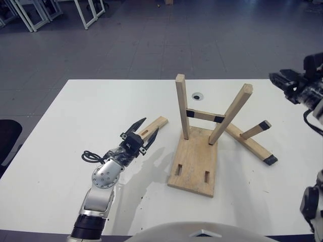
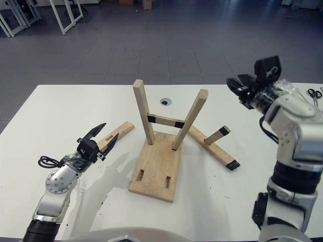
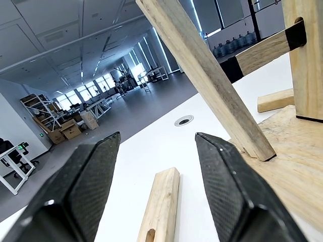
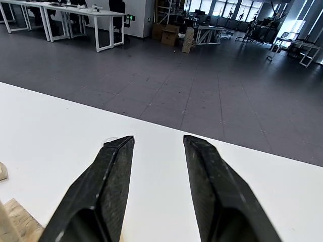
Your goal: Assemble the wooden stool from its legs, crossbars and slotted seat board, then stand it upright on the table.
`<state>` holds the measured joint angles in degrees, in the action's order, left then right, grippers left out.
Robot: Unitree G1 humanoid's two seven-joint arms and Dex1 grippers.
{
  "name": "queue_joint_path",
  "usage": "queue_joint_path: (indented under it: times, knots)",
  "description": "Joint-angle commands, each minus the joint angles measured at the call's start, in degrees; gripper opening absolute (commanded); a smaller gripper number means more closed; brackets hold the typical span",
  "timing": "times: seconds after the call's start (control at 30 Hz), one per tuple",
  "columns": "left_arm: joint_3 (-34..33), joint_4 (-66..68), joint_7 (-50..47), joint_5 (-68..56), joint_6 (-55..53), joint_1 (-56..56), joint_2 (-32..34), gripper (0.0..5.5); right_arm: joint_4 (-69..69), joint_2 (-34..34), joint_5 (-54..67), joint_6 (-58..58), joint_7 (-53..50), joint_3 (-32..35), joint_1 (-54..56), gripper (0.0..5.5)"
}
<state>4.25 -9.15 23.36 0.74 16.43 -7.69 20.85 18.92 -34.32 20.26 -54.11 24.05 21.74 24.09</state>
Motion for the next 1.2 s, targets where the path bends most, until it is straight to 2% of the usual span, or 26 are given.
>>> queue_joint_path:
  times: [0.03,0.13,0.2,0.3,0.47,0.6,0.73,0.8,0.87,1.07,1.2]
  knots:
    - [-0.6,1.1,1.4,-1.1,-0.4,1.3,1.0,2.71,12.0,13.8,-3.4,14.5,-7.9,1.3,-18.4,1.81]
    - [-0.7,2.2,2.5,-1.6,-0.3,2.5,1.5,2.71,14.5,20.6,-9.9,28.8,-13.1,-4.0,-26.4,1.81]
    - [-0.7,2.9,3.1,-1.9,-0.1,3.2,1.8,2.71,12.8,23.2,-13.5,37.0,-15.9,-6.3,-27.1,1.81]
    - [-0.6,3.8,3.9,-2.2,0.0,4.6,2.0,2.71,10.4,24.3,-16.0,44.4,-19.2,-6.5,-24.0,1.81]
    - [0.2,5.0,4.8,-2.2,0.5,5.6,1.8,2.71,6.0,23.6,-16.0,50.0,-23.7,-3.5,-17.0,1.81]
    - [0.1,7.0,5.9,-2.4,1.1,7.9,2.1,2.71,1.5,24.0,-15.8,52.2,-26.0,-2.4,-13.1,1.81]
    - [0.0,8.5,5.9,-2.3,1.8,8.8,1.8,2.71,-13.6,28.0,-15.7,51.1,-22.3,-9.5,-16.4,1.81]
    - [-0.2,9.0,5.6,-2.4,2.0,8.5,1.5,2.71,-23.2,28.0,-16.2,48.4,-18.1,-14.1,-15.7,1.81]
    - [-0.1,9.3,5.1,-2.3,2.2,7.7,1.1,2.71,-30.1,26.5,-16.1,46.3,-15.9,-15.0,-12.7,1.81]
    - [0.2,8.1,3.8,-1.8,2.2,5.3,0.1,2.71,-25.8,22.3,-12.1,41.8,-17.2,-8.3,-11.2,1.81]
    - [0.3,8.0,3.1,-1.4,2.1,4.7,-0.3,2.71,-18.7,22.0,-10.9,40.8,-18.3,-7.1,-12.1,1.81]
